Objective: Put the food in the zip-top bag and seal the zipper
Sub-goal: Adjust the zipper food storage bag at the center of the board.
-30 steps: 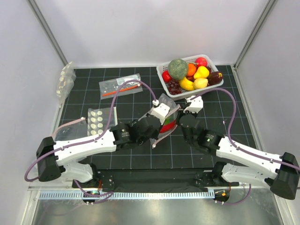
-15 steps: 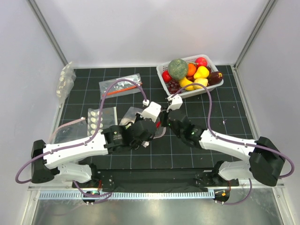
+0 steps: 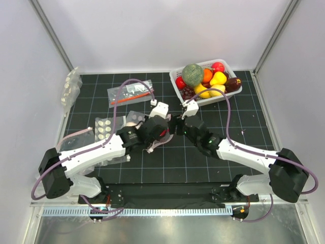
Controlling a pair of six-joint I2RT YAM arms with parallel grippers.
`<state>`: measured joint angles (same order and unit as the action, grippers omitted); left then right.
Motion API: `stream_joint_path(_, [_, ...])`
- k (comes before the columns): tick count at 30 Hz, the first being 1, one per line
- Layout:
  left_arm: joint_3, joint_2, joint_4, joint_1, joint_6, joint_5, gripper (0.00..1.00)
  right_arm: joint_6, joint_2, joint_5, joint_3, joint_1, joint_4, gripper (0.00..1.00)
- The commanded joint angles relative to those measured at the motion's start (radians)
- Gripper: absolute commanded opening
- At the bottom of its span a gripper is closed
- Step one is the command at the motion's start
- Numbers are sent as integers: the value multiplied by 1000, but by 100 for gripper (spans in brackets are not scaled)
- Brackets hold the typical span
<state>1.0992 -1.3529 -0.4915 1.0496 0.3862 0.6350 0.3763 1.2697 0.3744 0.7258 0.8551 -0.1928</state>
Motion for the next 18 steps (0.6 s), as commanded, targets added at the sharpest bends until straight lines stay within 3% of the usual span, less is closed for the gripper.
stream_joint_path(1, [-45,73,112,-59,20,-106,0,-17,-38,3,12,-4,-26,71])
stream_joint_path(18, [-223,236,330,-117,25,-118,0,-33,-207,162,-95,-4,-50,71])
